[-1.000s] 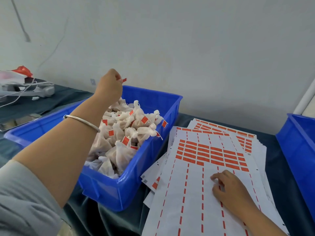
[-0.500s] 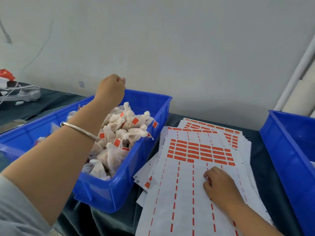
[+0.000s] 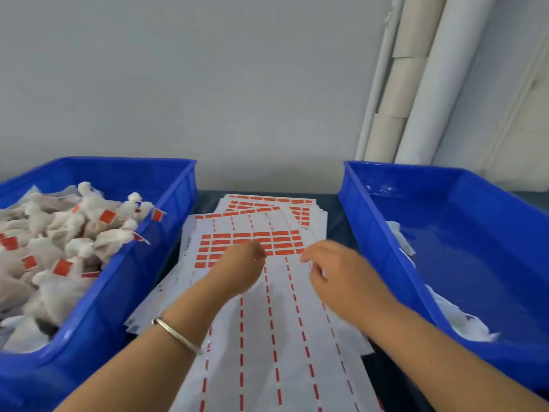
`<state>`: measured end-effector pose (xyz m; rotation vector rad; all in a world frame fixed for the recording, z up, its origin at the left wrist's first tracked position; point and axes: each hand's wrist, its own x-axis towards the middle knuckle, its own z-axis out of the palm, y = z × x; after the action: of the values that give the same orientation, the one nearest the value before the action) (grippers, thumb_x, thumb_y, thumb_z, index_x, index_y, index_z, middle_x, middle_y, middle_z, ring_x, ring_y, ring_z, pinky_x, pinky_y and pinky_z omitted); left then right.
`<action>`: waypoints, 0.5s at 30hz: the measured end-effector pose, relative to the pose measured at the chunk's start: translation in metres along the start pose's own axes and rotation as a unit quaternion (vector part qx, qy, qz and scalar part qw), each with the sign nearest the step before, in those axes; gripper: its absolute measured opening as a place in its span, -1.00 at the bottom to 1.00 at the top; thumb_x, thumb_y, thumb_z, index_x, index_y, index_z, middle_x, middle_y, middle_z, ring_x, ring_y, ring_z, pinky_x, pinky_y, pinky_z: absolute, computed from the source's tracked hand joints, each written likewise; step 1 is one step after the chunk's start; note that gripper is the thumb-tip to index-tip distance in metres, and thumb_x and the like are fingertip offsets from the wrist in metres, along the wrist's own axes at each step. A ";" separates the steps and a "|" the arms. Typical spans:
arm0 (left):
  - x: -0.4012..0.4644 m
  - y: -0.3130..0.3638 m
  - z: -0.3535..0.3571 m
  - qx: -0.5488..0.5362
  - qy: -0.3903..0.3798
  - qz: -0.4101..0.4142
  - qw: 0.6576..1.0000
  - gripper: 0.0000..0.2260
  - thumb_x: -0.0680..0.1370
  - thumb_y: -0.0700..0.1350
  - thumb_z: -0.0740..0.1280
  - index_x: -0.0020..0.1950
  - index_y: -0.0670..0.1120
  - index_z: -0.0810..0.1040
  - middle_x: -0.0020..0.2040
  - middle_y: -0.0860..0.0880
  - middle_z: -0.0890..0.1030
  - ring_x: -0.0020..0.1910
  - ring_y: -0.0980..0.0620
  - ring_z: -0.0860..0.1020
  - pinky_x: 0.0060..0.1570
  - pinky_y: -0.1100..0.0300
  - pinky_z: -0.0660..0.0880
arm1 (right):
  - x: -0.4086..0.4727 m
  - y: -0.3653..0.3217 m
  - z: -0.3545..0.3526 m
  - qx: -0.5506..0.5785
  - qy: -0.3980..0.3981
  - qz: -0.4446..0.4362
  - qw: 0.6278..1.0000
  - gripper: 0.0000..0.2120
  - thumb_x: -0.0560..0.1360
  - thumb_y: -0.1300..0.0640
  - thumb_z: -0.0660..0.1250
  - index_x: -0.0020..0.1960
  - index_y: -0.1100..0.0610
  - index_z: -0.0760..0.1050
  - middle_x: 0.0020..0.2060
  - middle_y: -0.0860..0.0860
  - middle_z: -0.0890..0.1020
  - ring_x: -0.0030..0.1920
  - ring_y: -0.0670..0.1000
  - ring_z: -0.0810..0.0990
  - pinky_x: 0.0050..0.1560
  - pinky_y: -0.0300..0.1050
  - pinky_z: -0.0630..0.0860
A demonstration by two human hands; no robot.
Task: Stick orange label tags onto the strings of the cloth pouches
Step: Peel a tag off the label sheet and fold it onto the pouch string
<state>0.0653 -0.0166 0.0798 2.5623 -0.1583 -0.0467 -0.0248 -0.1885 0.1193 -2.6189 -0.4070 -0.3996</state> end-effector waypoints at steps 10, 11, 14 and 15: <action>-0.025 -0.014 0.095 0.136 0.043 0.085 0.986 -0.62 0.57 0.18 0.04 0.35 0.14 0.31 0.43 0.17 0.29 0.42 0.09 0.24 0.42 0.03 0.01 | -0.002 0.132 -0.110 -0.025 -0.041 0.284 0.958 -0.84 0.54 0.20 0.27 -0.07 0.07 0.62 -0.06 -0.03 0.66 -0.05 -0.02 0.58 -0.09 -0.13 0.48; -0.025 -0.015 0.097 0.137 0.048 0.087 0.986 -0.61 0.57 0.19 0.03 0.36 0.14 0.30 0.44 0.18 0.28 0.43 0.10 0.23 0.42 0.04 0.00 | -0.006 0.140 -0.113 -0.002 -0.088 0.297 0.951 -0.87 0.53 0.14 0.31 -0.09 0.06 0.64 -0.10 -0.04 0.67 -0.07 -0.04 0.60 -0.08 -0.13 0.51; -0.023 -0.021 0.101 0.126 0.041 0.071 0.989 -0.57 0.56 0.21 0.02 0.40 0.14 0.28 0.47 0.18 0.23 0.46 0.10 0.17 0.41 0.05 -0.03 | -0.019 0.150 -0.110 0.107 -0.163 0.299 0.934 -0.91 0.50 0.04 0.36 -0.11 -0.07 0.66 -0.16 -0.14 0.69 -0.09 -0.14 0.65 0.04 -0.13 0.57; -0.022 -0.021 0.101 0.129 0.040 0.066 0.989 -0.56 0.56 0.22 0.02 0.40 0.14 0.28 0.47 0.18 0.22 0.47 0.10 0.16 0.42 0.05 -0.03 | -0.021 0.150 -0.107 0.131 -0.173 0.294 0.931 -0.90 0.50 0.05 0.36 -0.07 -0.10 0.65 -0.13 -0.17 0.69 -0.08 -0.15 0.65 0.06 -0.15 0.57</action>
<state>0.0385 -0.0509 -0.0167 2.7986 -0.3228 0.1345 -0.0139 -0.3720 0.1441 -2.3888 0.2151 0.3010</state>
